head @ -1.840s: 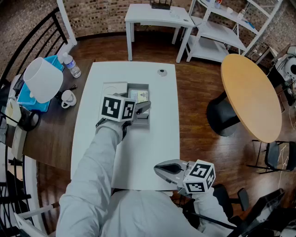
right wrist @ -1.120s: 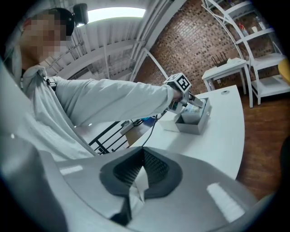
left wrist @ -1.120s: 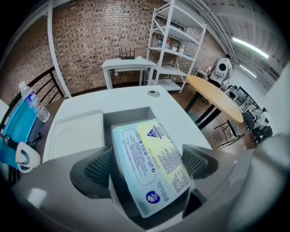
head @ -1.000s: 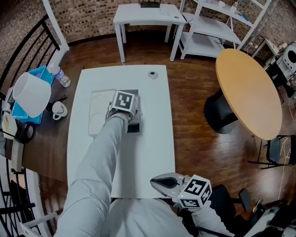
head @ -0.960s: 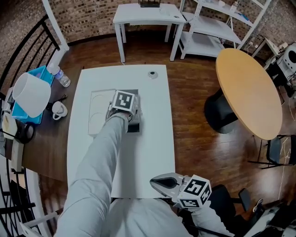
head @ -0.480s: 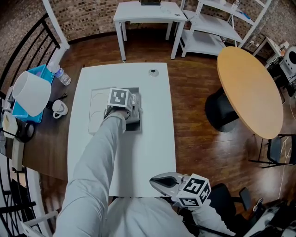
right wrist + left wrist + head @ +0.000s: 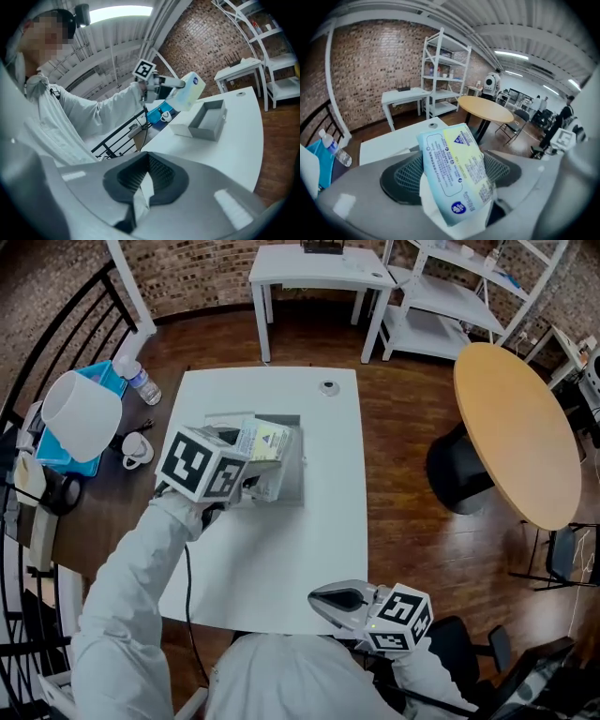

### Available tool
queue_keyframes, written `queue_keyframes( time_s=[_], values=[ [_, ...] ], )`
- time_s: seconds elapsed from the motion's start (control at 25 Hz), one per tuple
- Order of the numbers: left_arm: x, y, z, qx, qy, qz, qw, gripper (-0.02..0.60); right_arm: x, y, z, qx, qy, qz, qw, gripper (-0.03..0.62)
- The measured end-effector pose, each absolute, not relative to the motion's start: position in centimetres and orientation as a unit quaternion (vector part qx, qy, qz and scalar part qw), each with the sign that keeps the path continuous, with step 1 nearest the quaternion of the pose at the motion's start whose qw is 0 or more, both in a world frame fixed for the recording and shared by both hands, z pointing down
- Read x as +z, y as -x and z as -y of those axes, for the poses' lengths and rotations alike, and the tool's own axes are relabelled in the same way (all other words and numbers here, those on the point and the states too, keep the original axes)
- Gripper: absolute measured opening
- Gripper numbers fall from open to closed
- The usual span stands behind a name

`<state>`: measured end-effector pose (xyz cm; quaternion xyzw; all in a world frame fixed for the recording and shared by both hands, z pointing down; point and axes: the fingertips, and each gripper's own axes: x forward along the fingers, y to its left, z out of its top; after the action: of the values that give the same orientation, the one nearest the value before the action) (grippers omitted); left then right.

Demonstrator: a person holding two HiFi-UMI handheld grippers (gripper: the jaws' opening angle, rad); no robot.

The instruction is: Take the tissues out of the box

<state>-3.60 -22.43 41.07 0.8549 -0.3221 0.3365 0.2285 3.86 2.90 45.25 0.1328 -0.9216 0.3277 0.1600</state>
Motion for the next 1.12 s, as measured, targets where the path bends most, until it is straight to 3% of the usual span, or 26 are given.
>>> queue_keyframes(
  time_s=[0.16,0.32,0.64,0.96,1.04,1.12],
  values=[
    [41.5,5.0,13.7,0.390,-0.862,0.256,0.198,0.413,45.2,-2.9,-3.3,0.328,-0.124,0.921,0.167,0.003],
    [48.1,6.2,7.3,0.435,-0.839,0.213,0.246,0.414,45.3,-2.2,-3.8,0.331,-0.121,0.920,0.173,0.003],
    [58.4,7.4,4.0,0.491,-0.808,0.217,0.245,0.429,45.1,-0.6,-4.5,0.321,-0.125,0.921,0.180,0.003],
    [51.3,7.8,4.2,0.397,-0.855,0.243,0.229,0.424,44.2,-0.6,-5.2,0.312,-0.138,0.922,0.181,0.003],
    [47.1,8.2,3.2,0.349,-0.883,0.244,0.199,0.366,44.0,-0.8,-5.1,0.309,-0.144,0.924,0.175,0.003],
    [42.8,8.5,1.6,0.293,-0.911,0.239,0.165,0.194,43.4,-0.9,-5.0,0.306,-0.146,0.926,0.167,0.003]
  ],
)
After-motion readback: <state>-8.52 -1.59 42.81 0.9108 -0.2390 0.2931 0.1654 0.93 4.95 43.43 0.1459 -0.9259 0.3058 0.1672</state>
